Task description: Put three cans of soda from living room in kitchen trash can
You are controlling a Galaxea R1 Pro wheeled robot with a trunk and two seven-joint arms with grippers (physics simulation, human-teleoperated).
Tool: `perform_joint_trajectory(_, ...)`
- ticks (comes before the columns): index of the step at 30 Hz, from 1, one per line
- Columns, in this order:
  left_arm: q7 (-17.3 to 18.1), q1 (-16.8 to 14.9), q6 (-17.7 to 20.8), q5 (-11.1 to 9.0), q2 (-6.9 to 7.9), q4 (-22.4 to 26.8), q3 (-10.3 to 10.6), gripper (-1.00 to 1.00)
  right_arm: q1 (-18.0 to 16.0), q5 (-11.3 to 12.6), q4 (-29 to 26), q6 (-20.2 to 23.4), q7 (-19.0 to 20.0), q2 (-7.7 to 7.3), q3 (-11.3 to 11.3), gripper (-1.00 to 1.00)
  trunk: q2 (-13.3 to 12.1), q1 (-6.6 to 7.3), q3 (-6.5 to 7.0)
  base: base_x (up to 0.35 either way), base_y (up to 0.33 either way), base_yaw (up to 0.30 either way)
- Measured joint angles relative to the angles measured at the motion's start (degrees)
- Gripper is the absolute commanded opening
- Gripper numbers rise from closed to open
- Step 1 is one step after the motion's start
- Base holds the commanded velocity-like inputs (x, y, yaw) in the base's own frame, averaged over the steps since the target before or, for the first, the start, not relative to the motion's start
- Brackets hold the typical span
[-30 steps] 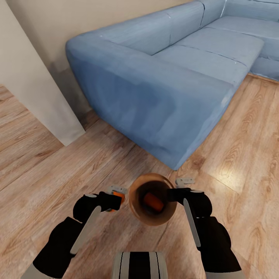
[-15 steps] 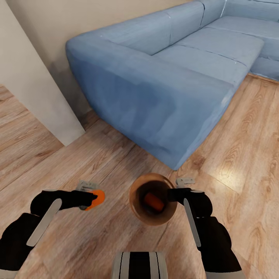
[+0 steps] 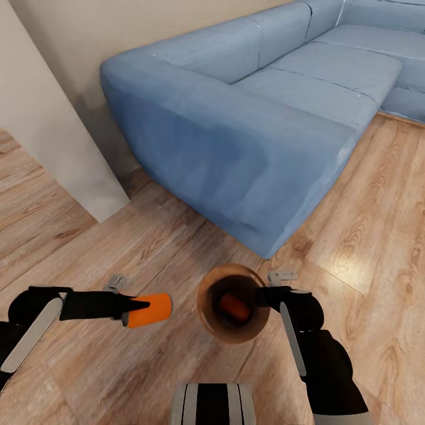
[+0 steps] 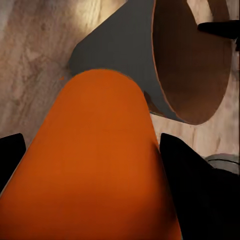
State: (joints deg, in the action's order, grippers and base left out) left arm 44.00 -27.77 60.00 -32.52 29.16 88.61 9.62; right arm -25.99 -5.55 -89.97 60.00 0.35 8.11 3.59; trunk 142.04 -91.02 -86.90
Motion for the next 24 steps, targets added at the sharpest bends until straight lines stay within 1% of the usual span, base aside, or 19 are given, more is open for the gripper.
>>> perform_joint_trajectory(1,1.8,0.0,0.0,-0.3,0.66,0.0,-0.1,-1.00,0.0,0.0,-0.1,0.0,0.0,-0.02,-0.1,-1.00,0.0,0.00,0.00,0.000,0.000,0.000)
perform_joint_trajectory(2,2.5,0.0,0.0,-0.4,1.23,0.0,-0.1,-1.00,0.0,-0.1,-0.1,0.0,0.0,-0.03,-0.1,-1.00,0.0,0.00,0.00,0.000,0.000,0.000)
perform_joint_trajectory(3,3.2,0.0,-0.1,-0.8,2.41,-0.1,-0.2,-1.00,0.0,-0.3,-0.1,0.0,0.0,-0.03,-0.1,-1.00,0.0,0.00,0.00,0.000,0.000,0.000)
perform_joint_trajectory(5,3.6,0.0,0.0,-1.8,3.63,-0.1,-0.1,-1.00,0.0,-0.3,-0.1,0.0,0.0,-0.09,-0.1,-1.00,0.0,0.00,0.00,0.000,0.000,0.000)
perform_joint_trajectory(6,3.7,0.0,0.0,-2.6,4.17,-0.1,-0.1,-1.00,0.0,-0.2,-0.1,0.0,0.0,-0.11,-0.1,-1.00,0.0,0.00,0.00,0.000,0.000,0.000)
perform_joint_trajectory(8,3.8,0.0,0.0,-4.2,4.61,-0.1,0.1,-1.00,0.0,0.0,-0.1,0.0,0.0,-0.18,-0.2,-1.00,0.0,0.00,0.00,0.000,0.000,0.000)
perform_joint_trajectory(10,3.9,0.0,0.0,-4.6,4.70,-0.1,0.2,-1.00,0.0,-0.2,-0.1,0.0,0.0,-0.15,-0.2,-1.00,0.0,0.00,0.00,0.000,0.000,0.000)
perform_joint_trajectory(11,4.7,0.0,0.0,-5.0,4.74,-0.1,0.3,-1.00,0.0,-0.2,-0.1,0.0,0.0,-0.14,-0.2,-1.00,0.0,0.00,0.00,0.000,0.000,0.000)
perform_joint_trajectory(15,8.7,0.0,0.0,-5.0,4.82,-0.1,0.3,-1.00,0.0,0.0,-0.1,0.0,0.0,-0.11,-0.1,-1.00,0.0,0.00,0.00,0.000,0.000,0.000)
perform_joint_trajectory(17,9.7,0.0,0.0,-5.0,4.82,-0.1,0.3,-1.00,0.0,0.0,-0.1,0.0,0.0,-0.12,-0.2,-1.00,0.0,0.00,0.00,0.000,0.000,0.000)
perform_joint_trajectory(21,10.2,0.0,-0.1,-4.9,4.80,-0.1,0.4,-1.00,0.0,-0.3,-0.1,0.0,0.0,-0.08,0.0,-1.00,0.0,0.00,0.00,0.000,0.000,0.000)
perform_joint_trajectory(24,10.3,0.0,0.0,-5.0,4.56,-0.1,1.0,-1.00,0.0,0.0,-0.1,0.0,0.0,-0.01,0.1,-1.00,0.0,0.00,0.00,0.000,0.000,0.000)
